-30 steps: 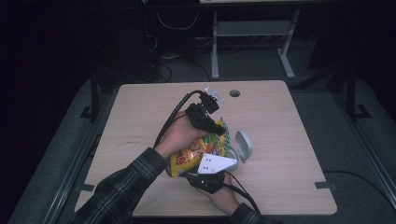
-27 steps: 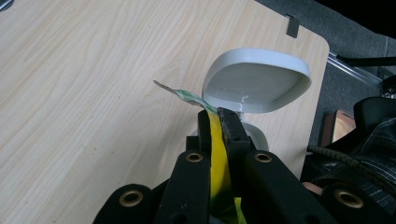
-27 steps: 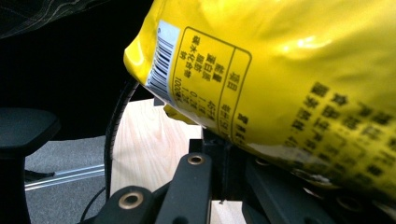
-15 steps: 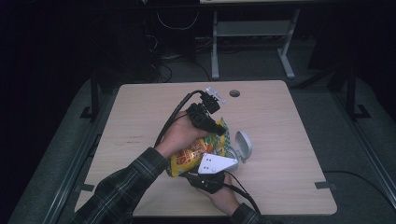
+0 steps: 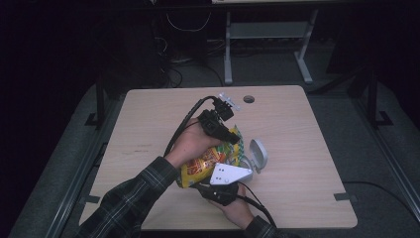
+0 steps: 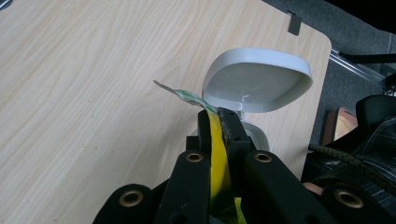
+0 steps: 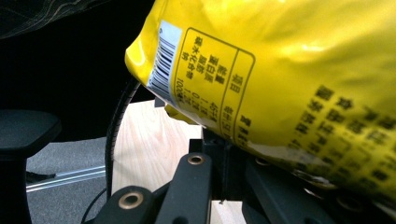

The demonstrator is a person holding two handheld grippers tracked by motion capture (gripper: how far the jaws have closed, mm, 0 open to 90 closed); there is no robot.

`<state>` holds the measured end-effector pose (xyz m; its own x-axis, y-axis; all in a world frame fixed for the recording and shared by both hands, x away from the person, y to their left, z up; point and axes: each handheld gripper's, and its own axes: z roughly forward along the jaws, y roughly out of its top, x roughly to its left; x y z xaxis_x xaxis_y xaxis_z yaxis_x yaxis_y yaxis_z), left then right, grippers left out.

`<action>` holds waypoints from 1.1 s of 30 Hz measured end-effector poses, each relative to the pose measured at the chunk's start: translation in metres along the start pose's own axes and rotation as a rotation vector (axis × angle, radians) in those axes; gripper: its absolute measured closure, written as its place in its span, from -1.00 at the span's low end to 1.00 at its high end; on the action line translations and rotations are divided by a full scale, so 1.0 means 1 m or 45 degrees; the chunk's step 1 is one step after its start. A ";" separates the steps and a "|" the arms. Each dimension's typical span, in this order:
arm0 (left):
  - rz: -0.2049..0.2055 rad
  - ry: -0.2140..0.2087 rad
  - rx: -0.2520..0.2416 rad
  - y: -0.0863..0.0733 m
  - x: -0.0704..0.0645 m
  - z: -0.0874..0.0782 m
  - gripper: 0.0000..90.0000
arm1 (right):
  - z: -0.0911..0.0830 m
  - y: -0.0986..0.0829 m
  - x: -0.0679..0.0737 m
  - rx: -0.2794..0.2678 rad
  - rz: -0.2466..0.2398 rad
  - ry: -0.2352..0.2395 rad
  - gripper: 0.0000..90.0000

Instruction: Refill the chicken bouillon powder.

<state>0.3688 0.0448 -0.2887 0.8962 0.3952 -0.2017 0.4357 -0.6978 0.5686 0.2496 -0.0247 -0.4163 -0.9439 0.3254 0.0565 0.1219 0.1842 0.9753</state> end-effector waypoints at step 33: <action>0.003 0.002 0.017 0.002 -0.001 0.002 1.00 | -0.001 0.000 0.000 -0.006 -0.003 0.002 1.00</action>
<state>0.3690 0.0416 -0.2885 0.8971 0.3943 -0.1994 0.4347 -0.7066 0.5584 0.2492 -0.0251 -0.4160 -0.9446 0.3237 0.0541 0.1178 0.1806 0.9765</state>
